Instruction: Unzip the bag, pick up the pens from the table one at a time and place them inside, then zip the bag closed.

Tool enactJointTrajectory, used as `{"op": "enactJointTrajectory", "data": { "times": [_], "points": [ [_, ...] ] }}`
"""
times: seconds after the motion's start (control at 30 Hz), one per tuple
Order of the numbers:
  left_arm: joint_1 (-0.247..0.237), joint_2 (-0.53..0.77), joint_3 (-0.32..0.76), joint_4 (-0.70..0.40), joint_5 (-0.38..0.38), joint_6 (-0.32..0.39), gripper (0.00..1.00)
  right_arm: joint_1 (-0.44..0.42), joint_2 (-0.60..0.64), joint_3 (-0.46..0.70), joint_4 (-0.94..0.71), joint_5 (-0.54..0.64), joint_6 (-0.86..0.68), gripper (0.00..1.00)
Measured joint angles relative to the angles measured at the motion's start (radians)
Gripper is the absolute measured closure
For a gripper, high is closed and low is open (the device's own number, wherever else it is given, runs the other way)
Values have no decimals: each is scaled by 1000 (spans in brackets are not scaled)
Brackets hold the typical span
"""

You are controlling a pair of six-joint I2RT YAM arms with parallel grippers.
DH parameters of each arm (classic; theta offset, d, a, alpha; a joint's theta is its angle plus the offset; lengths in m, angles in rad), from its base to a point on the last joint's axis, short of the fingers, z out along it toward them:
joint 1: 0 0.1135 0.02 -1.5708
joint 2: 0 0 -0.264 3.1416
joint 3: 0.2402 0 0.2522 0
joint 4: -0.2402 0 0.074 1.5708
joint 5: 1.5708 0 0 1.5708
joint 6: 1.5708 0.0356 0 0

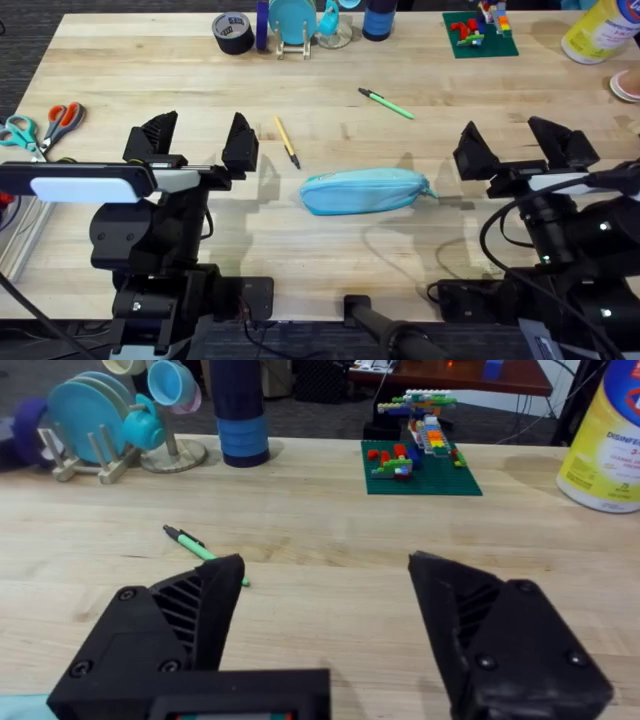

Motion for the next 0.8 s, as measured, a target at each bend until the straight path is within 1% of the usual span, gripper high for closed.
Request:
{"op": "enactJointTrajectory", "data": {
  "times": [0.8],
  "points": [
    [0,0,0,6,-4,5,5,0,0,0,8,-1,0,4]
  ]
}}
